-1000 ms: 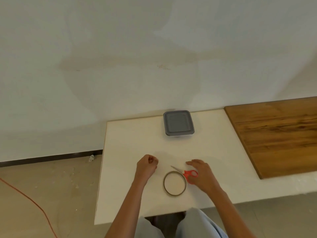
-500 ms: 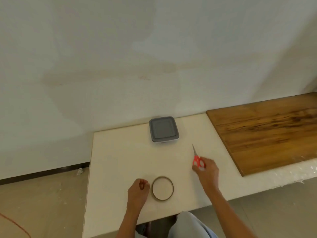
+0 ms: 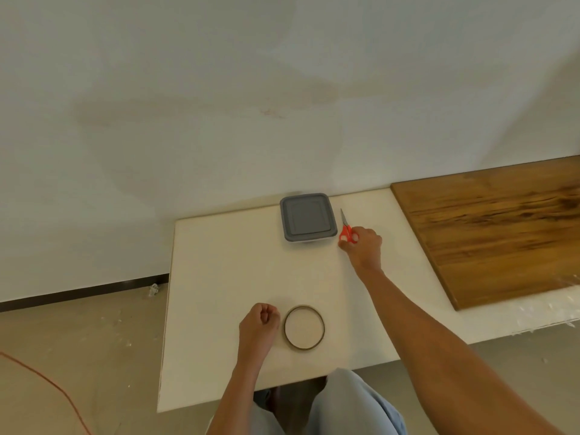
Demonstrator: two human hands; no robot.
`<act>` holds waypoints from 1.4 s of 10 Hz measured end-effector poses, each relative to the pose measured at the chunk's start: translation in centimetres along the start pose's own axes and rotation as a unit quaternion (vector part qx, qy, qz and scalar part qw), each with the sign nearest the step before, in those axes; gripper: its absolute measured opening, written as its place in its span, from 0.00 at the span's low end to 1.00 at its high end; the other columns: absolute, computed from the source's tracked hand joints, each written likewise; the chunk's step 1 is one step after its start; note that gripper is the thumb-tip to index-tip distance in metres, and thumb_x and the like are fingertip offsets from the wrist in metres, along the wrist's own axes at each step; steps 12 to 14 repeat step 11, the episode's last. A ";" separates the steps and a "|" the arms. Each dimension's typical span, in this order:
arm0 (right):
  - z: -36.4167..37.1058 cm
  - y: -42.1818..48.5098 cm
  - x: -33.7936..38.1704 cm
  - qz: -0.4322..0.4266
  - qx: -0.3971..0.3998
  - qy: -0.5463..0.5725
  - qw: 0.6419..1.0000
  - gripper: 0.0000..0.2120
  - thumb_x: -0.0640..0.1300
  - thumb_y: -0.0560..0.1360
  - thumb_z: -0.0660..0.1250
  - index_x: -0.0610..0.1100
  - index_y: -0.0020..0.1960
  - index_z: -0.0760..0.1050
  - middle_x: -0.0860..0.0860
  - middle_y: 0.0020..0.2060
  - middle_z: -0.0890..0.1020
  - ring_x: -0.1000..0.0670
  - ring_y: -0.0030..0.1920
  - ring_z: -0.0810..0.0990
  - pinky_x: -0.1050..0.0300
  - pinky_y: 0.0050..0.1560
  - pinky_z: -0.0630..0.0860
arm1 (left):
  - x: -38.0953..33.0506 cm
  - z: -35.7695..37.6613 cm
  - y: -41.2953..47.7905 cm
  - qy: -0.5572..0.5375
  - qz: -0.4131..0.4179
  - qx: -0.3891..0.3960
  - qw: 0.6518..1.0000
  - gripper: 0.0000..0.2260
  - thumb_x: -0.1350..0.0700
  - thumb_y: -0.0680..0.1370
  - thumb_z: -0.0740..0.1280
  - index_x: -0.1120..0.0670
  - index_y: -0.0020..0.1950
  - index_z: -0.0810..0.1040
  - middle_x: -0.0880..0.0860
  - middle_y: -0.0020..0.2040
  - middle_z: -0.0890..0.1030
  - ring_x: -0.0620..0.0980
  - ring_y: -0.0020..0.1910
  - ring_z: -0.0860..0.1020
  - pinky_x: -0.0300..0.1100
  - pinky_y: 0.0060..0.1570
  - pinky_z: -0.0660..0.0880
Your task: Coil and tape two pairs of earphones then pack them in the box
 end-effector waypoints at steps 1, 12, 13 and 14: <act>-1.5 -5.1 1.0 -0.023 0.008 0.031 0.999 0.13 0.48 0.73 0.70 0.44 0.56 0.78 0.47 0.47 0.80 0.48 0.45 0.79 0.52 0.49 0.78 | -0.4 -0.5 -0.2 0.026 0.003 -0.006 1.000 0.05 0.54 0.77 0.65 0.54 0.43 0.77 0.56 0.41 0.82 0.48 0.36 0.77 0.36 0.38 0.73; -4.1 2.0 -5.4 0.316 -0.065 0.166 0.932 0.17 0.51 0.74 0.69 0.35 0.41 0.75 0.45 0.33 0.81 0.53 0.29 0.75 0.63 0.26 0.64 | -1.9 0.4 0.1 0.052 0.007 0.018 0.998 0.02 0.58 0.78 0.64 0.53 0.46 0.75 0.46 0.40 0.77 0.41 0.37 0.75 0.24 0.30 0.70; -4.1 2.0 -5.4 0.316 -0.065 0.166 0.932 0.17 0.51 0.74 0.69 0.35 0.41 0.75 0.45 0.33 0.81 0.53 0.29 0.75 0.63 0.26 0.64 | -1.9 0.4 0.1 0.052 0.007 0.018 0.998 0.02 0.58 0.78 0.64 0.53 0.46 0.75 0.46 0.40 0.77 0.41 0.37 0.75 0.24 0.30 0.70; -4.1 2.0 -5.4 0.316 -0.065 0.166 0.932 0.17 0.51 0.74 0.69 0.35 0.41 0.75 0.45 0.33 0.81 0.53 0.29 0.75 0.63 0.26 0.64 | -1.9 0.4 0.1 0.052 0.007 0.018 0.998 0.02 0.58 0.78 0.64 0.53 0.46 0.75 0.46 0.40 0.77 0.41 0.37 0.75 0.24 0.30 0.70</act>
Point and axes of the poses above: each hand's wrist, its own y-axis towards the middle knuckle, its own z-axis out of the palm, x = y × z, the point moved 9 cm from there along y, towards the middle knuckle
